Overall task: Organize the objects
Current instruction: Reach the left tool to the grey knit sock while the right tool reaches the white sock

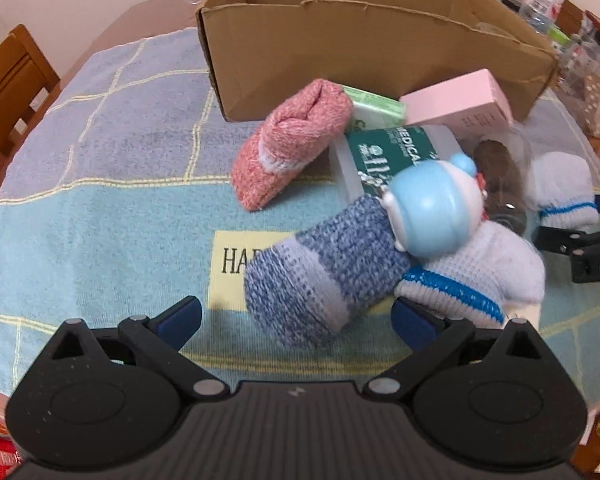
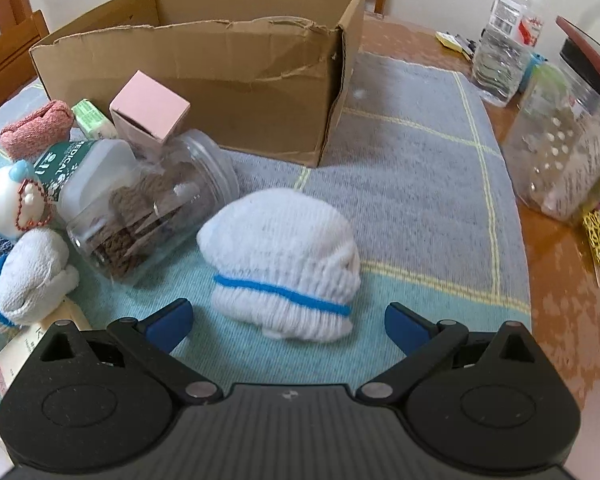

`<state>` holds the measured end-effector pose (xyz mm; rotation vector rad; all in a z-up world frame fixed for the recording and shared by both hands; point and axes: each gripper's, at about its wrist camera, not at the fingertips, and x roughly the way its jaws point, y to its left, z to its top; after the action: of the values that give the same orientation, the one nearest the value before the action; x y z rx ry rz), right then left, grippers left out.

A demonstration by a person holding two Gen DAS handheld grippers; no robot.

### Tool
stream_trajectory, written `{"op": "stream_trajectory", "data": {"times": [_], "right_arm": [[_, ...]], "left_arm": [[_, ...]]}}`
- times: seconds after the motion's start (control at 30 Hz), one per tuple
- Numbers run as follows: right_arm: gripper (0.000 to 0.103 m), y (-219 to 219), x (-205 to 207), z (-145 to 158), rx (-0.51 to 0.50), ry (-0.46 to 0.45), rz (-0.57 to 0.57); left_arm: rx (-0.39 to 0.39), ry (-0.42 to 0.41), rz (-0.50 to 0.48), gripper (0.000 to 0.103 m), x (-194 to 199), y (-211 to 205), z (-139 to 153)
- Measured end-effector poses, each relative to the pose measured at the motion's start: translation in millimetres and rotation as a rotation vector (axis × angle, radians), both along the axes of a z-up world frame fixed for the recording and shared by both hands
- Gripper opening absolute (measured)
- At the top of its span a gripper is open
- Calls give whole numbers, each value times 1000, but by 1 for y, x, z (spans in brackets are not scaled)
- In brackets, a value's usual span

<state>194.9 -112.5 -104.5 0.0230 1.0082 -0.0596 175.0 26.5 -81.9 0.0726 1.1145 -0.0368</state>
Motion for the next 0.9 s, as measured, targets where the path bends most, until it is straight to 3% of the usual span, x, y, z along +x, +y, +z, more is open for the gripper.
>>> {"op": "stream_trajectory", "data": {"times": [0.4,0.57,0.7,0.9], "right_arm": [[103,-3,20,-2,-1,-25,28],[103,-5,20,-2,0,-22,25],[103,-6,21,-2,0,-21,26],[103,-7,22,-3,1,-25,48]], "left_arm": [[-16,2,63,101,11,3,-6],[61,6,84,101,0,22,-1],[21,10,108,101,1,27,3],[20,-24,40,99,9,6,-1]]}}
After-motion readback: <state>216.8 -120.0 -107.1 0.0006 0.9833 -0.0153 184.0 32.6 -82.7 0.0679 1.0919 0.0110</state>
